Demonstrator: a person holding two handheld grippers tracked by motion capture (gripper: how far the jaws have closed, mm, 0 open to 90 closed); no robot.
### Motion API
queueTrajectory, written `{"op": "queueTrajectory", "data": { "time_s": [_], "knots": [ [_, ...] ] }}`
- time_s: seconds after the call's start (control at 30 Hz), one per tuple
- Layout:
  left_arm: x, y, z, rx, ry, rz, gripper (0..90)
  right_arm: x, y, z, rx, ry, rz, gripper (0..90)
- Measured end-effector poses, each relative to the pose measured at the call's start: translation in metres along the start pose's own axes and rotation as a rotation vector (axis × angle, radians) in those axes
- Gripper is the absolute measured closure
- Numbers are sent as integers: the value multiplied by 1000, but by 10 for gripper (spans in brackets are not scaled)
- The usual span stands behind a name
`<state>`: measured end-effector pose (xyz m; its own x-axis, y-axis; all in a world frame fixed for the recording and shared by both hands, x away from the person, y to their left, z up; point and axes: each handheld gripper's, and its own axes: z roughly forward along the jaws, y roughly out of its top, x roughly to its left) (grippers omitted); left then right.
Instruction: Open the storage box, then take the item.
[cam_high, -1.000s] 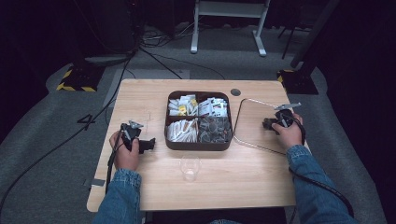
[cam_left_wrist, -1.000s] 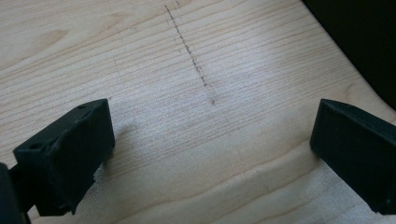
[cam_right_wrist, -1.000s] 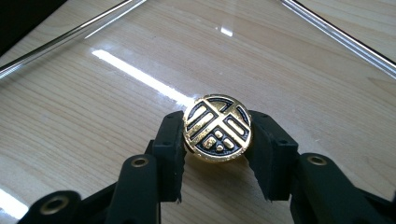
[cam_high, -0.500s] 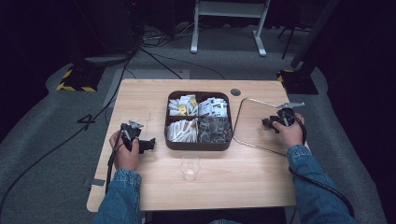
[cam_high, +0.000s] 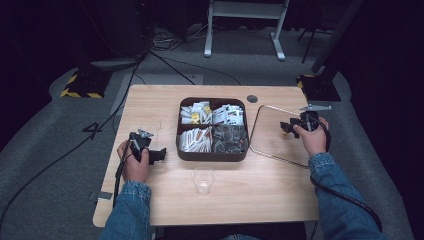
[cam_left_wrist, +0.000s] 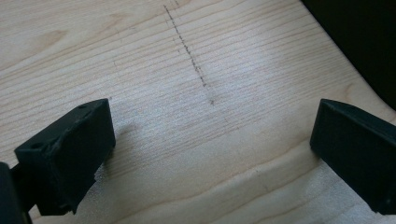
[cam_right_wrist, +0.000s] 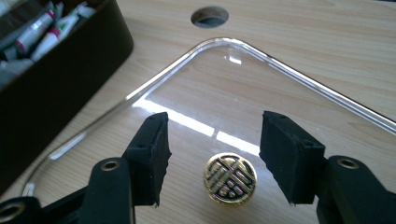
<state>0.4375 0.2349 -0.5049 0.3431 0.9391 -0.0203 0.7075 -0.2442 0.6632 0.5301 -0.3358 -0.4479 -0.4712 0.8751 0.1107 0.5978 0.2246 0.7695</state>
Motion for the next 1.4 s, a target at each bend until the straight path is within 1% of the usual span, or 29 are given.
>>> {"op": "queueTrajectory", "data": {
  "time_s": [0.03, 0.07, 0.13, 0.2, 0.23, 0.27, 0.3, 0.37, 0.4, 0.43, 0.5, 0.53, 0.57, 0.6, 0.77, 0.8, 0.83, 0.9, 0.93, 1.0, 1.07, 1.1, 1.13, 1.2, 1.23, 1.3, 1.33, 1.4],
  "knots": [
    [0, 0, 0, 0, 0, 0, 3, 2, 2, -1, -6, 5, 10, 428],
    [0, 0, 0, 1, 0, 0, 4, 5, 5, -3, -12, 10, 11, 434],
    [0, 0, 0, 0, 0, 0, 3, 7, 6, -4, -14, 12, 12, 437],
    [0, 0, 0, 0, 0, 0, 3, 13, 10, -7, -24, 18, 10, 446],
    [0, 0, 0, 0, 0, 0, 3, 19, 14, -9, -32, 25, -2, 448],
    [0, 0, 0, 0, 0, 0, 4, 19, 14, -9, -32, 25, -2, 448],
    [0, 0, 0, 0, -1, 0, 3, 25, 18, -10, -41, 35, -8, 449],
    [0, 0, 0, 2, -4, 3, 2, 31, 21, -12, -47, 46, -19, 450],
    [0, 0, 0, 0, -4, 2, 2, 31, 21, -12, -47, 46, -19, 450],
    [0, 0, 0, 1, -4, 3, 2, 38, 26, -13, -52, 58, -34, 449],
    [0, 0, 0, 1, -4, 3, 2, 41, 28, -14, -56, 64, -38, 449],
    [0, 0, 0, 1, -4, 3, 2, 49, 32, -16, -63, 79, -50, 448],
    [0, 0, 0, 1, -4, 3, 2, 49, 32, -16, -63, 79, -50, 448],
    [0, 0, 0, 0, -4, 2, 2, 52, 33, -16, -66, 83, -53, 448],
    [0, 0, 0, 1, -4, 2, 2, 70, 40, -17, -62, 119, -71, 447],
    [0, 0, 0, 1, -5, 2, 2, 74, 41, -16, -63, 125, -77, 447],
    [0, 0, 0, 1, -4, 3, 2, 81, 44, -15, -62, 139, -88, 447],
    [0, 0, 0, 1, -4, 2, 2, 83, 45, -14, -61, 143, -94, 447],
    [0, 0, 0, 1, -4, 3, 2, 91, 48, -13, -61, 156, -106, 448],
    [0, 0, 0, 1, -3, 2, 2, 99, 50, -11, -61, 174, -119, 449],
    [0, 0, 0, 0, -3, 2, 2, 105, 53, -10, -60, 187, -131, 449],
    [0, 0, 0, 0, -3, 2, 2, 105, 53, -10, -60, 187, -131, 449],
    [0, 0, 0, 1, -3, 2, 2, 109, 54, -9, -60, 194, -139, 449],
    [0, 0, 0, 1, 0, 1, 2, 120, 56, -5, -53, 206, -170, 451],
    [0, 0, 0, 0, -1, -1, 2, 120, 56, -5, -53, 206, -170, 451],
    [0, 0, 0, -1, 0, -1, 2, 126, 57, -2, -40, 207, -196, 450],
    [0, 0, 0, -1, 0, 0, 3, 131, 58, 2, -24, 216, -213, 450],
    [-1, -1, -1, 1, -4, -7, 3, 134, 58, 4, -18, 225, -213, 450]
  ]
}}
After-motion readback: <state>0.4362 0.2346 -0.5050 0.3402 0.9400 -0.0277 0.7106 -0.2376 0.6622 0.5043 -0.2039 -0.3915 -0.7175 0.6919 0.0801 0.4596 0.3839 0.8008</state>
